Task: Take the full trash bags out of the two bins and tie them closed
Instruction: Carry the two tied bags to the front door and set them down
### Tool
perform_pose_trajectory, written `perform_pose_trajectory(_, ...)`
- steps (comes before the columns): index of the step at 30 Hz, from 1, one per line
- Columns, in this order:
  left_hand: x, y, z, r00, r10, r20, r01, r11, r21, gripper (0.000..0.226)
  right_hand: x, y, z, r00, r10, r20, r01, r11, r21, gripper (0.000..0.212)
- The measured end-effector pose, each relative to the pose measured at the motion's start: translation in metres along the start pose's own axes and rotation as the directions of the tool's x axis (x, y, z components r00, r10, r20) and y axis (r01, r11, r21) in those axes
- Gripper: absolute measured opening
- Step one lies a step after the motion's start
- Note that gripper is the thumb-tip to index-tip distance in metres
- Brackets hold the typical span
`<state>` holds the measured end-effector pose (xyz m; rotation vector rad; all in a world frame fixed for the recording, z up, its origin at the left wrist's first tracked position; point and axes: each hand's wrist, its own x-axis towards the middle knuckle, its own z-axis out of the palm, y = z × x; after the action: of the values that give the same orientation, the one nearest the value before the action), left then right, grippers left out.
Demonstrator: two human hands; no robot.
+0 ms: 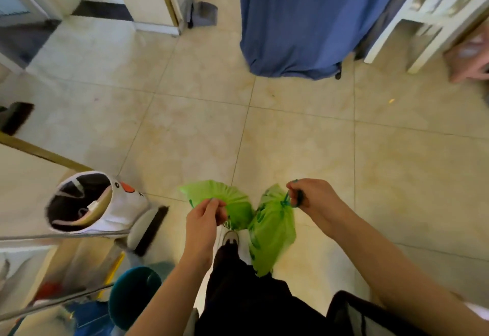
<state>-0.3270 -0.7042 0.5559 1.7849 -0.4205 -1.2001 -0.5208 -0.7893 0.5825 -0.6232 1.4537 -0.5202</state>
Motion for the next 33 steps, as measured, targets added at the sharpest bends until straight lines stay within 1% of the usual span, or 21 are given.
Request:
perform_pose_trajectory(3,0.027,0.028,0.034,0.99,0.069,0.121,-0.075,0.996,0.045,0.027,0.018,-0.028,-0.024,0.996,-0.038,-0.087,0.046,0.995,0.093,0.02)
perform_pose_trajectory(5,0.044,0.046,0.058,0.972,0.109,0.21,-0.131,0.987,0.093,0.027,0.03,-0.042,-0.039,0.987,-0.056,-0.148,0.074,0.99,0.12,0.024)
perform_pose_trajectory(9,0.077,0.08,0.107,0.921,0.13,0.367,-0.2,0.967,0.158,0.028,0.048,-0.063,-0.069,0.951,-0.11,-0.288,0.138,0.988,0.076,0.031)
perform_pose_trajectory(12,0.102,0.105,0.144,0.876,0.095,0.472,-0.209,0.958,0.195,0.029,0.057,-0.076,-0.091,0.899,-0.152,-0.411,0.202,0.976,0.08,0.031)
perform_pose_trajectory(16,0.125,0.132,0.2,0.808,0.035,0.588,-0.209,0.951,0.229,0.029,0.065,-0.092,-0.124,0.801,-0.164,-0.576,0.283,0.951,0.122,0.032)
perform_pose_trajectory(21,0.133,0.152,0.279,0.706,0.01,0.709,-0.253,0.937,0.239,0.03,0.068,-0.103,-0.18,0.691,-0.141,-0.709,0.336,0.931,0.143,0.025)
perform_pose_trajectory(23,0.134,0.154,0.313,0.669,-0.008,0.743,-0.257,0.936,0.241,0.029,0.069,-0.107,-0.206,0.665,-0.141,-0.734,0.333,0.935,0.122,0.022)
perform_pose_trajectory(25,0.136,0.154,0.349,0.657,-0.031,0.754,-0.236,0.941,0.245,0.029,0.072,-0.112,-0.233,0.641,-0.15,-0.753,0.322,0.943,0.086,0.022)
perform_pose_trajectory(28,0.136,0.152,0.407,0.68,-0.06,0.73,-0.174,0.955,0.241,0.028,0.08,-0.115,-0.278,0.586,-0.144,-0.798,0.302,0.952,0.049,0.025)
perform_pose_trajectory(29,0.133,0.153,0.427,0.688,-0.06,0.723,-0.159,0.96,0.231,0.028,0.082,-0.116,-0.294,0.578,-0.14,-0.804,0.292,0.956,0.043,0.026)
perform_pose_trajectory(31,0.125,0.155,0.462,0.697,-0.059,0.715,-0.14,0.966,0.216,0.029,0.086,-0.12,-0.327,0.578,-0.133,-0.805,0.27,0.962,0.035,0.027)
perform_pose_trajectory(33,0.114,0.158,0.495,0.689,-0.054,0.722,-0.162,0.96,0.226,0.029,0.087,-0.125,-0.358,0.584,-0.123,-0.803,0.251,0.967,0.034,0.026)
